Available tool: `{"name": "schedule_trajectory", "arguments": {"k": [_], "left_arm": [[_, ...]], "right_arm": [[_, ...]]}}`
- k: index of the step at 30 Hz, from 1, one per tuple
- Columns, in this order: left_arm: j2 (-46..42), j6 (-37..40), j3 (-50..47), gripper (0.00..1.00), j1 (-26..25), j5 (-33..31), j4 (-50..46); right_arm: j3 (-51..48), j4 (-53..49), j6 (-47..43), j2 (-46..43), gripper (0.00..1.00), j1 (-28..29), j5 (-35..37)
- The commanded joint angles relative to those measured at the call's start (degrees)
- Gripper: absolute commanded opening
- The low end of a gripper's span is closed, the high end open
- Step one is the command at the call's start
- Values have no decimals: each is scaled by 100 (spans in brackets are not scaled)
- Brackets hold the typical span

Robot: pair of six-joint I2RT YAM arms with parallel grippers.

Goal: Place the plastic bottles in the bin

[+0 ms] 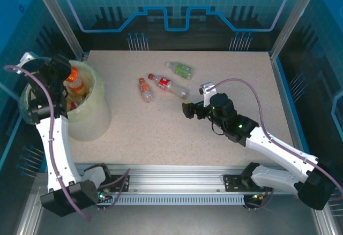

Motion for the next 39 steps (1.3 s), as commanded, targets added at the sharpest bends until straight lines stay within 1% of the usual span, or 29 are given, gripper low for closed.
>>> {"name": "schedule_trajectory", "arguments": {"k": [1, 3, 4, 5, 6, 8, 10, 13, 16, 20, 24, 26, 29, 34, 37, 39], "left_arm": [[-126, -587, -336, 51, 337, 244, 551], [-79, -889, -483, 51, 554, 371, 698], [-37, -1021, -504, 52, 604, 336, 696], [37, -1184, -500, 57, 627, 204, 651], [124, -1348, -469, 64, 637, 58, 571], [305, -1635, -336, 73, 645, -228, 310], [432, -1799, -189, 83, 645, -334, 151], [442, -1936, -72, 90, 645, -349, 79], [365, -2011, 7, 99, 645, -396, -52], [156, -2056, 18, 99, 638, -483, -95], [21, -2118, 123, 99, 637, -595, -331], [-28, -2105, 143, 99, 618, -528, -313], [-60, -1958, 225, 99, 462, -414, -254], [-37, -1446, 397, 99, -220, -380, -21], [10, -1060, 521, 99, -765, -415, 94], [46, -776, 581, 99, -1243, -578, 126]], "right_arm": [[144, -102, 99, -126, 100, -81, -89], [170, -141, 126, -127, 100, -90, -124], [183, -159, 135, -120, 100, -90, -134], [203, -177, 154, -119, 100, -99, -135], [221, -186, 166, -110, 100, -95, -135], [245, -195, 176, -101, 100, -114, -143], [250, -195, 195, -92, 100, -115, -153], [254, -221, 212, -101, 100, -112, -153], [234, -213, 232, -107, 100, -130, -113], [234, -177, 282, -101, 100, -152, -91], [210, -145, 332, -101, 100, -169, -75], [192, -142, 374, -101, 100, -172, -57], [153, -125, 435, -110, 100, -191, -38], [37, -52, 685, -183, 100, -212, 129], [-133, 88, 887, -297, 100, -247, 224], [-244, 155, 1028, -383, 100, -288, 283]]}}
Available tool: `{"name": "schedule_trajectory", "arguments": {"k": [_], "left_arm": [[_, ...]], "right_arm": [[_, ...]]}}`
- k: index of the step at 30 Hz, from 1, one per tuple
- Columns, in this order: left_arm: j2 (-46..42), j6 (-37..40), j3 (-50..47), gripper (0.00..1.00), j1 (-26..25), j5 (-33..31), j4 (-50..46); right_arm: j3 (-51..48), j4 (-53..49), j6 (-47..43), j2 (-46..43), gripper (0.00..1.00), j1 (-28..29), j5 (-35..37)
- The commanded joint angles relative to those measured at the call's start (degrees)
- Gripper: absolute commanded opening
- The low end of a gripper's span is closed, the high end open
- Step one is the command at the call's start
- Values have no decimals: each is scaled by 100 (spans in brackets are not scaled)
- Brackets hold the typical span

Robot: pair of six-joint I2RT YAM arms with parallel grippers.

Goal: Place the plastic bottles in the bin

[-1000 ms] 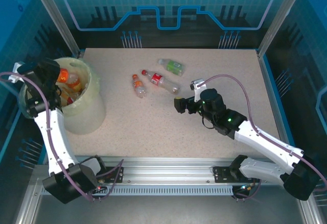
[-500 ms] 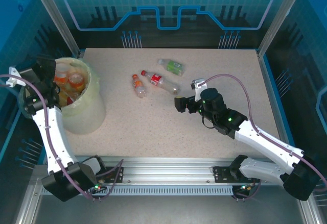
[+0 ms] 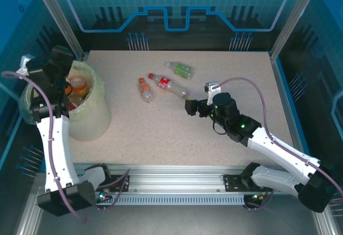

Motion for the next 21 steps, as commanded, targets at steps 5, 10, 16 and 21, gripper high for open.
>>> {"name": "schedule_trajectory", "arguments": {"k": [5, 10, 16, 21], "left_arm": [[96, 1091, 260, 99, -1711, -911, 283], [525, 1754, 387, 99, -2973, -1739, 330], [1352, 2007, 496, 99, -3744, -1909, 365], [2336, 2110, 967, 99, -3957, -1910, -146]], "right_arm": [[-319, 165, 513, -349, 100, -159, 362], [-296, -141, 475, -453, 100, -214, 365], [-267, -320, 416, -498, 100, -257, 238], [-215, -419, 394, -537, 100, -257, 140]]}}
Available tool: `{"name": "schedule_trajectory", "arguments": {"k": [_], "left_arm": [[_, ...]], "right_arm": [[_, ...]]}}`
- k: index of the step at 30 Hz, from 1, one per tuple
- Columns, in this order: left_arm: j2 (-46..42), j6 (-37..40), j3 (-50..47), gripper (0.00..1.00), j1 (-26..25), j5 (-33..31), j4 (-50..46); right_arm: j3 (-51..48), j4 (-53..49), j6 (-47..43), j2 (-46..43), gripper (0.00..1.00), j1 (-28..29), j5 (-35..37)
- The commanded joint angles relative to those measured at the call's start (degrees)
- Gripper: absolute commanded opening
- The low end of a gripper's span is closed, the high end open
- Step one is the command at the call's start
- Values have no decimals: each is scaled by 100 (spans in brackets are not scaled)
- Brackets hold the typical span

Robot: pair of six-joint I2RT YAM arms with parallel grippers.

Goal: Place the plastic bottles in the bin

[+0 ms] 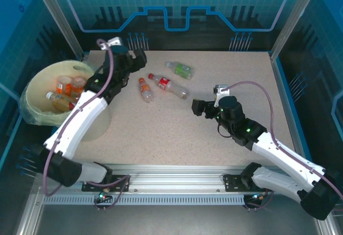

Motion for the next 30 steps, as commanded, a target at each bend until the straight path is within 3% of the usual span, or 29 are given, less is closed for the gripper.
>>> {"name": "schedule_trajectory", "arguments": {"k": [1, 12, 18, 22, 30], "left_arm": [[609, 167, 487, 99, -89, -148, -486], [2639, -1, 1053, 99, 99, 155, -1174], [3483, -349, 1172, 99, 635, 1321, -1361], [3788, -355, 1041, 99, 769, 1724, -1182], [4013, -416, 558, 85, 922, 2506, -577]], "right_arm": [[66, -159, 11, -143, 100, -74, -58], [136, -520, -24, -401, 100, -78, 0], [102, -671, -9, -633, 100, -77, 134], [64, -706, 36, -739, 100, -77, 204], [67, -779, 107, -777, 100, -86, 231]]}}
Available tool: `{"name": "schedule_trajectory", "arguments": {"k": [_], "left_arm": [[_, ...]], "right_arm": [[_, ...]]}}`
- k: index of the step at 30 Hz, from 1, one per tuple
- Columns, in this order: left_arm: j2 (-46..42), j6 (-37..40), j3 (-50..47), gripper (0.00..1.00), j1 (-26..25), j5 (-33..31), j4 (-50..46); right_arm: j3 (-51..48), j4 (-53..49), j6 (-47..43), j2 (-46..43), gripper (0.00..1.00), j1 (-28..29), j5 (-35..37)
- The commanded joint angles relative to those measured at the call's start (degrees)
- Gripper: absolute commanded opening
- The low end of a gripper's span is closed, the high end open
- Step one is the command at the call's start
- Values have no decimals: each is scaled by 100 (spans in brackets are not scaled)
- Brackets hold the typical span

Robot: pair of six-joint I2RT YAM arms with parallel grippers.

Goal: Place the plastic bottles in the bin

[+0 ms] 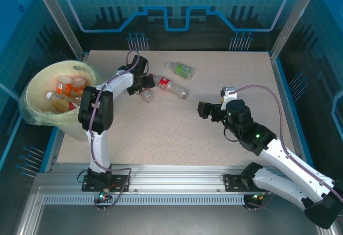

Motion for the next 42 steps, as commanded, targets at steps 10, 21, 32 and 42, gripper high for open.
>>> {"name": "schedule_trajectory", "arguments": {"k": [10, 21, 32, 42], "left_arm": [[195, 134, -571, 66, 52, 585, 664], [-598, 296, -1122, 47, 43, 676, 1137], [-2151, 389, -1259, 42, 35, 1042, 920], [-3688, 750, -943, 41, 34, 1659, 571]], "right_arm": [[48, -67, -79, -78, 100, -55, -222], [93, 338, -786, 132, 100, -47, -1471], [116, 655, -953, 382, 100, 56, -1585], [77, 789, -985, 467, 100, 63, -1367]]}}
